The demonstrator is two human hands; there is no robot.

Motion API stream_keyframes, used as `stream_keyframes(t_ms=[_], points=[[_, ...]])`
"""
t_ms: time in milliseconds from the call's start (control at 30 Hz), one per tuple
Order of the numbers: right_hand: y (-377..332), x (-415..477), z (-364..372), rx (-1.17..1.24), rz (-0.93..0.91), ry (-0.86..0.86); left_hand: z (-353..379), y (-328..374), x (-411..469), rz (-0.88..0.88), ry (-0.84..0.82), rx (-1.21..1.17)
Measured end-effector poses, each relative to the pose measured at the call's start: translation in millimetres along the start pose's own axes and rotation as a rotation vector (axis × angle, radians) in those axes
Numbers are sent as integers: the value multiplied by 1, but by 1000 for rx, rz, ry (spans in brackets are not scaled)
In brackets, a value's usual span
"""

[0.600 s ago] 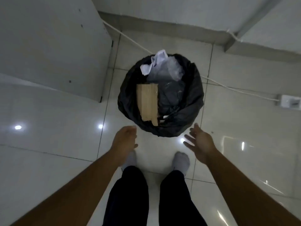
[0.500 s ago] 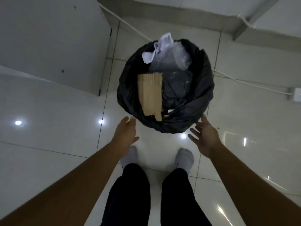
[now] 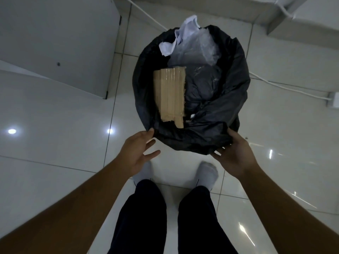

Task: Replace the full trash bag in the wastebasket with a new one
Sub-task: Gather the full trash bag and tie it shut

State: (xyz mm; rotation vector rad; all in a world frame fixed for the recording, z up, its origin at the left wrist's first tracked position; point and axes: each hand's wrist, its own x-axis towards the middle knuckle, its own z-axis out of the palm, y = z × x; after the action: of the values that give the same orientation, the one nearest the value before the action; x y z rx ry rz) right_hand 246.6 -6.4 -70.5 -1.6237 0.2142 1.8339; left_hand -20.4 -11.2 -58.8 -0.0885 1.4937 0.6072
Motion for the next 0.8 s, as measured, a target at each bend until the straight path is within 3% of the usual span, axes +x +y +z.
stream_keyframes(t_ms=[267,433,600,800], points=[[-5,-7,7,-15,20,36,-3,4,-9,13,-75,-262],[-7,-11,8,-15,-46,69,2,9,-12,-68,-74,-413],[-23,-10,21,-58,-122,-8,11,19,-8,-122,-65,-266],[-21,-5,27,-164,-156,52,16,18,-4,-122,-43,-96]])
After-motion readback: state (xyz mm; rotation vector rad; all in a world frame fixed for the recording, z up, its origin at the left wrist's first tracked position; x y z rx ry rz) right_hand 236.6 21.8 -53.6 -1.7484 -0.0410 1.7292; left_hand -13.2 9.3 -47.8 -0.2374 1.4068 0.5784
